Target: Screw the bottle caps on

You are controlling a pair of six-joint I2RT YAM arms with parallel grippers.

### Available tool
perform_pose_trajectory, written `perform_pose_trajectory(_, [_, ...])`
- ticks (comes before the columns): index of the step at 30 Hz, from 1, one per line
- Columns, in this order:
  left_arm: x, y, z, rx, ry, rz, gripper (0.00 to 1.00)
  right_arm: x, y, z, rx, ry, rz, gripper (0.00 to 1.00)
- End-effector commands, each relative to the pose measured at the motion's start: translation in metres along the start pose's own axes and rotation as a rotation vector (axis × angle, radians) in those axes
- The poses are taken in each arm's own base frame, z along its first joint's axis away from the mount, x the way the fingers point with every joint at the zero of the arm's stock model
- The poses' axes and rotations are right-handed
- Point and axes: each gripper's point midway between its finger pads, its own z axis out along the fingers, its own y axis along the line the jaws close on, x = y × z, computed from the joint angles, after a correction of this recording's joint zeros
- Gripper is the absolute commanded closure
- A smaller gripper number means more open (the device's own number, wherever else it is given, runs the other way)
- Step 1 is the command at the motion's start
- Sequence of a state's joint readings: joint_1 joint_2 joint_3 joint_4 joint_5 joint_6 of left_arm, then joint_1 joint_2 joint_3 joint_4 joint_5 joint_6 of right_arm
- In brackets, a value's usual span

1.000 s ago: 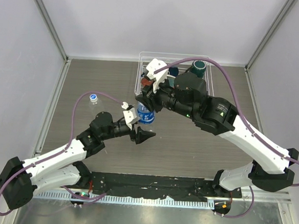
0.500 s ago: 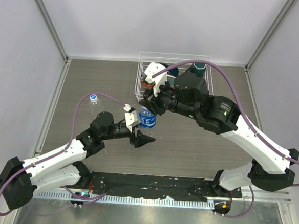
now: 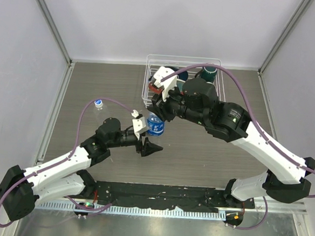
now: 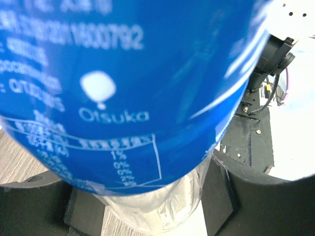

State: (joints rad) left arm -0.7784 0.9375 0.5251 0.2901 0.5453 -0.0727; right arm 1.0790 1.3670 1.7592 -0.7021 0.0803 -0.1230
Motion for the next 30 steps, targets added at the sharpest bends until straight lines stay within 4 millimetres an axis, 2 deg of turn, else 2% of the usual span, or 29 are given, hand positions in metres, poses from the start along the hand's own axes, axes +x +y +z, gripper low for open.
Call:
perform_pose_trajectory(1, [-0.062,0.006,0.000,-0.029,-0.168,0.105,1.00,0.027,-0.006,0.006,0.056,0.096,0.039,0.99])
perform_pose_trajectory(4, [-0.067,0.016,0.001,-0.075,-0.183,0.124,1.00,0.033,-0.015,0.010,0.123,0.128,0.068,0.99])
perform_pose_trajectory(11, [-0.077,0.031,0.001,-0.149,-0.203,0.154,1.00,0.063,-0.032,0.031,0.279,0.251,0.138,0.99])
perform_pose_trajectory(17, [-0.077,0.038,0.000,-0.183,-0.208,0.155,1.00,0.071,-0.044,0.034,0.392,0.274,0.175,0.99])
perform_pose_trajectory(22, [-0.080,0.043,-0.003,-0.213,-0.231,0.151,1.00,0.054,-0.048,0.029,0.413,0.199,0.194,0.99])
perform_pose_trajectory(24, [-0.082,0.045,-0.003,-0.220,-0.243,0.151,1.00,0.049,-0.049,0.027,0.412,0.173,0.198,0.89])
perform_pose_trajectory(26, [-0.083,0.046,-0.004,-0.229,-0.248,0.148,1.00,0.037,-0.050,0.022,0.405,0.122,0.206,0.85])
perform_pose_trajectory(27, [-0.084,0.047,-0.005,-0.230,-0.251,0.148,1.00,0.033,-0.049,0.021,0.394,0.106,0.210,0.79])
perform_pose_trajectory(29, [-0.084,0.048,-0.005,-0.235,-0.254,0.147,1.00,0.021,-0.049,0.018,0.383,0.060,0.220,0.75])
perform_pose_trajectory(30, [-0.083,0.048,-0.005,-0.235,-0.251,0.146,1.00,0.018,-0.048,0.017,0.374,0.051,0.221,0.70])
